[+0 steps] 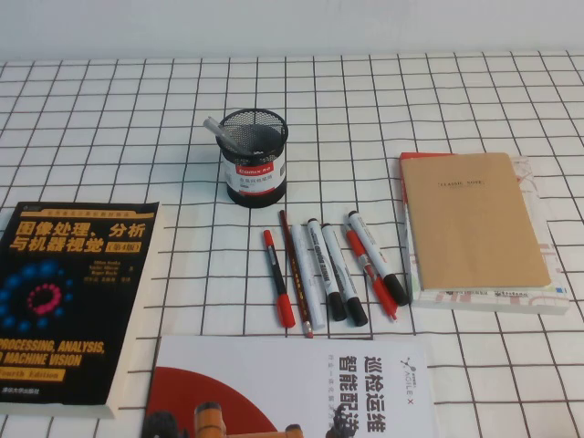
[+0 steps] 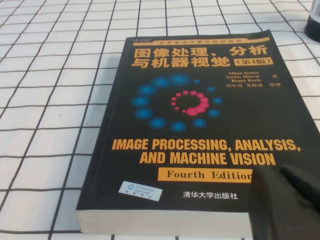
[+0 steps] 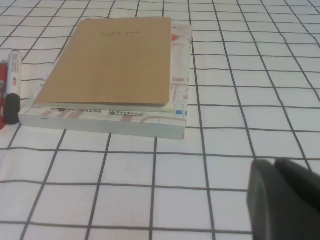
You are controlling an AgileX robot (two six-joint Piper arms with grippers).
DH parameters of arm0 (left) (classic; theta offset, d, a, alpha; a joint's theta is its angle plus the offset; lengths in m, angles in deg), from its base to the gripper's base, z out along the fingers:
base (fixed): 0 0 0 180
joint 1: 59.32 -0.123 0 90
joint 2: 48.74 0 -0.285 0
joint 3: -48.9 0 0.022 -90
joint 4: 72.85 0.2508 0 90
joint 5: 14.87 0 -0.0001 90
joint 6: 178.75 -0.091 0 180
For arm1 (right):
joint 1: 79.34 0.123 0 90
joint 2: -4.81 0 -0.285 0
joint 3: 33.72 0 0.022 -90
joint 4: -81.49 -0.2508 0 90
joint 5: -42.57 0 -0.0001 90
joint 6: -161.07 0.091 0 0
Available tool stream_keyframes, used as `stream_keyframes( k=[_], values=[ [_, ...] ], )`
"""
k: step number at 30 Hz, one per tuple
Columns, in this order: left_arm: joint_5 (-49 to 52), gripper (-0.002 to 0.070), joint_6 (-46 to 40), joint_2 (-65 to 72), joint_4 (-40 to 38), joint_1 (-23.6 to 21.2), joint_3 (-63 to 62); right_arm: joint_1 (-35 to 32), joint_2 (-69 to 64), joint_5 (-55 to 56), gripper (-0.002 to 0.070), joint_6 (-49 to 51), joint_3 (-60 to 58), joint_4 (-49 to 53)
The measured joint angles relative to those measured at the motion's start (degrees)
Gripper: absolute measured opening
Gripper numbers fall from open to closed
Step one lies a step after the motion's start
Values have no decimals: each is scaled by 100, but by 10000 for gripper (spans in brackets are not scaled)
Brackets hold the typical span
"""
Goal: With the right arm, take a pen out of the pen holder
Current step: 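Take a marker out of the pen holder and lay it on the table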
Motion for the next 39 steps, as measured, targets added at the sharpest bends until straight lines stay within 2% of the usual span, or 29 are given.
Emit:
stream_keyframes(
  k=[29,35,39],
  values=[
    [0,-4,0,0,0,0,0,0,0,36,-16,0,0,0],
    [0,-4,0,0,0,0,0,0,0,225,-16,0,0,-683],
    [0,-4,0,0,0,0,0,0,0,610,-16,-4,0,-1818]
  ],
)
